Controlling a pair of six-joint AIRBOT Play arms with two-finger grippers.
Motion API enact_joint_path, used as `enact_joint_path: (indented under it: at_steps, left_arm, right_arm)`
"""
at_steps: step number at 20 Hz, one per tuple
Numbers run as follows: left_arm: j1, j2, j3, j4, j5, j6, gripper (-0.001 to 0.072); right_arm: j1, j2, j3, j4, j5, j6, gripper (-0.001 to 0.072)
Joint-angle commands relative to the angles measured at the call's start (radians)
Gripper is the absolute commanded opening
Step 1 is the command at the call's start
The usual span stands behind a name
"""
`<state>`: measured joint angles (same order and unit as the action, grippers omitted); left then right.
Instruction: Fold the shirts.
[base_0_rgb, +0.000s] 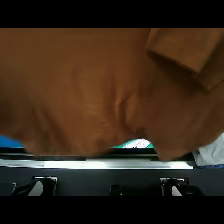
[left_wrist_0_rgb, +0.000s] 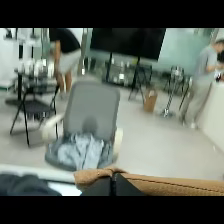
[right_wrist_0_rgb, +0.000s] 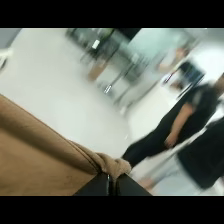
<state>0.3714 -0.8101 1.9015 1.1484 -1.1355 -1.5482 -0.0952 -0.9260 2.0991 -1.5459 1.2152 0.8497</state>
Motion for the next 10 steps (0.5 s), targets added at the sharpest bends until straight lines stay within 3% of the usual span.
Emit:
enact_joint_path:
  at_steps: [1,6,10]
  left_arm:
    - [-0.007,-0.137,-0.076,-0.003,-0.132,0.067,0.002]
    - [-0.069,-0.479,-0.374,0.056,-0.066,0.136,0.0019]
    - [-0.109,-0.805,-0.345,0.056,0.08,0.135,0.0019]
  right_arm:
    - [-0.001,-0.15,-0.044,-0.028,0.216,0.024,0.0041]
    - [0.001,-0.587,-0.225,0.079,0.212,0.107,0.004]
    - [0.001,-0.873,-0.225,0.318,-0.133,0.116,0.004]
